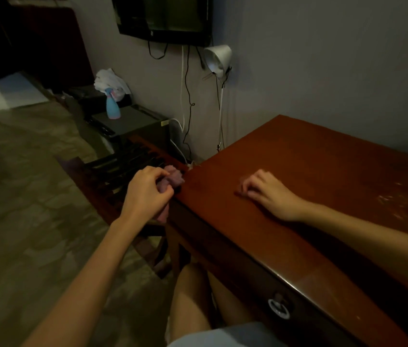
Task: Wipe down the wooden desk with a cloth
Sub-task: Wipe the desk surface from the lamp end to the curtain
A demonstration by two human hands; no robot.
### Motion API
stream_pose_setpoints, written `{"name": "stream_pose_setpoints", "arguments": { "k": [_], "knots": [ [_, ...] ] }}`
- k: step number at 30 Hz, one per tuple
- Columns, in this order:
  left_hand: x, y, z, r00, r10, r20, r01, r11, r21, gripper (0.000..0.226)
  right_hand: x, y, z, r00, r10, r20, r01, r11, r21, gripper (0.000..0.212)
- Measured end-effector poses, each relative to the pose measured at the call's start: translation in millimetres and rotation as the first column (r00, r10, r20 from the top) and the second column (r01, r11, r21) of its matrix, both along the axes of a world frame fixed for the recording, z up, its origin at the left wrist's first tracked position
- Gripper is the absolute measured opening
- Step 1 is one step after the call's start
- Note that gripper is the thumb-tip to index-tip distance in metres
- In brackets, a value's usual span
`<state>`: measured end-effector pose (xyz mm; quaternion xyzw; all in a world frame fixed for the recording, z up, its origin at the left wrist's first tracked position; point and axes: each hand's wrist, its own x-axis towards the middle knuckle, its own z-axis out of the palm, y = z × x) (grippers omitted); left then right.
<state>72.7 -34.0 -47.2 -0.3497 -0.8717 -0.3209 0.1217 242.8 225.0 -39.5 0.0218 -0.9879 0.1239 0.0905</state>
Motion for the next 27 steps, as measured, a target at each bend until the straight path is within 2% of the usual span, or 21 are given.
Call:
{"name": "stream_pose_setpoints", "arguments": {
  "k": [3, 5, 7, 10, 12, 14, 17, 20, 23, 25, 27],
  "knots": [
    [5.4, 5.6, 4.5, 1.0, -0.021, -0.008, 0.021, 1.0, 0.007, 0.032, -49.2, 4.6, -1.1, 0.962, -0.268, -0.05, 0.27, 0.962, 0.036, 0.015],
    [8.3, 12.6, 10.6, 0.999, -0.026, -0.025, 0.027, 1.0, 0.01, 0.031, -71.9, -24.4, -2.2, 0.959, -0.274, -0.078, 0.278, 0.96, 0.039, 0.023],
    [8.9, 19.7, 16.0, 0.999, -0.027, -0.035, 0.027, 1.0, 0.014, 0.031, -64.5, -63.2, -7.2, 0.987, -0.153, -0.053, 0.154, 0.988, 0.017, 0.022],
    [7.1, 31.1, 20.9, 0.998, -0.038, -0.052, 0.039, 0.999, 0.012, 0.031, -1.1, -94.7, -13.9, 0.986, 0.142, -0.085, -0.141, 0.99, 0.017, 0.017],
    [9.5, 39.7, 18.9, 0.993, -0.099, -0.061, 0.098, 0.995, -0.01, 0.033, 41.2, -77.3, -10.5, 0.982, 0.176, -0.061, -0.178, 0.984, -0.018, 0.025],
    [15.3, 46.7, 13.3, 0.981, -0.193, -0.037, 0.189, 0.979, -0.077, 0.035, 67.5, -39.3, -6.5, 0.997, 0.039, -0.072, -0.04, 0.999, -0.016, 0.03],
    [27.0, 52.1, 6.1, 0.976, -0.206, -0.077, 0.191, 0.967, -0.167, 0.038, 74.8, 8.2, -3.3, 0.951, -0.306, -0.034, 0.306, 0.952, -0.019, 0.013],
    [43.6, 62.3, 7.9, 0.972, -0.149, -0.181, 0.135, 0.987, -0.088, 0.036, 56.8, -1.5, -7.6, 0.889, -0.454, -0.065, 0.456, 0.89, 0.017, 0.017],
    [66.8, 84.1, 13.6, 0.954, -0.253, -0.161, 0.253, 0.967, -0.021, 0.029, 58.7, -54.4, -12.6, 0.934, -0.343, -0.1, 0.347, 0.937, 0.023, 0.021],
    [83.5, 100.8, 12.4, 0.928, -0.35, -0.128, 0.35, 0.937, -0.024, 0.024, 90.1, -86.5, -13.9, 0.972, -0.197, -0.13, 0.204, 0.978, 0.041, 0.02],
    [101.6, 114.6, 7.5, 0.901, -0.412, -0.135, 0.412, 0.911, -0.031, 0.024, 136.2, -95.7, -12.4, 0.986, -0.132, -0.098, 0.136, 0.99, 0.038, 0.019]
  ]
}}
